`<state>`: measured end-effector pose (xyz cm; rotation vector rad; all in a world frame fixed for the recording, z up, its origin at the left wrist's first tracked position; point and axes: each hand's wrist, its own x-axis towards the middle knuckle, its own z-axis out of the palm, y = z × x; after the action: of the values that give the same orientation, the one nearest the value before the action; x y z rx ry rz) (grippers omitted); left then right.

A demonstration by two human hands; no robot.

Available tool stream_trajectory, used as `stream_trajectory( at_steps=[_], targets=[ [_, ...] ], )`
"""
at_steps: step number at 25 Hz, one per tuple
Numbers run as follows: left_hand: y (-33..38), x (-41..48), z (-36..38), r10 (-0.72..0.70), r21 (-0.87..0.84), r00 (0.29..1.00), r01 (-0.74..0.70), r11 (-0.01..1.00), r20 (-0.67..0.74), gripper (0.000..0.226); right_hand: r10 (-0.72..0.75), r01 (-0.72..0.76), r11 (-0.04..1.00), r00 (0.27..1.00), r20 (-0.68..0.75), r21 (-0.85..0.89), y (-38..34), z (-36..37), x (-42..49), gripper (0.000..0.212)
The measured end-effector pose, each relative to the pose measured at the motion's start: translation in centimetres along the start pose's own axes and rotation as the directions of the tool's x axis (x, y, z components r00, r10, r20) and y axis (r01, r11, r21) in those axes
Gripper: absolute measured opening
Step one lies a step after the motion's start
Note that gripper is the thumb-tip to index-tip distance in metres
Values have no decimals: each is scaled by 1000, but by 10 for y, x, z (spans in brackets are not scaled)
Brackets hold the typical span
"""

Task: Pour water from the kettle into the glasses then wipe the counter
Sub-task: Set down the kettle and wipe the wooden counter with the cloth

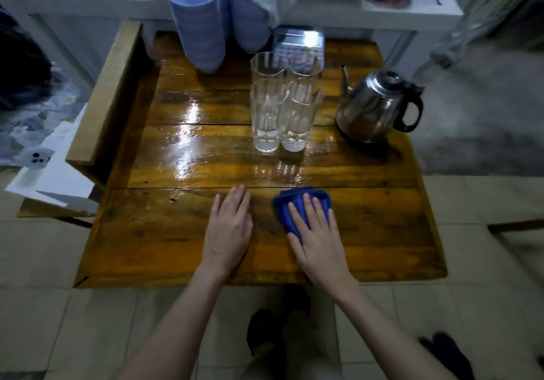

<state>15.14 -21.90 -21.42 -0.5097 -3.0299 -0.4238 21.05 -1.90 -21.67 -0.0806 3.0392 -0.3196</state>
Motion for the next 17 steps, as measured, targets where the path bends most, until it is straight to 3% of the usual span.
stream_trajectory(
  at_steps=[3, 7, 9, 17],
  targets=[
    [5, 2, 4, 12, 21, 1000, -13, 1000, 24, 50, 161, -161, 987, 987, 4, 16, 60, -15, 1, 61],
    [28, 13, 4, 203, 17, 976, -205, 979, 78, 51, 332, -331, 943, 943, -23, 21, 126, -28, -10, 63],
    [43, 18, 8, 222, 12, 969, -225, 974, 108, 52, 398, -398, 917, 917, -27, 16, 144, -31, -19, 64],
    [51, 19, 13, 179, 49, 966, -190, 980, 185, 54, 408, -408, 913, 911, 54, -20, 149, -39, -17, 68]
  ],
)
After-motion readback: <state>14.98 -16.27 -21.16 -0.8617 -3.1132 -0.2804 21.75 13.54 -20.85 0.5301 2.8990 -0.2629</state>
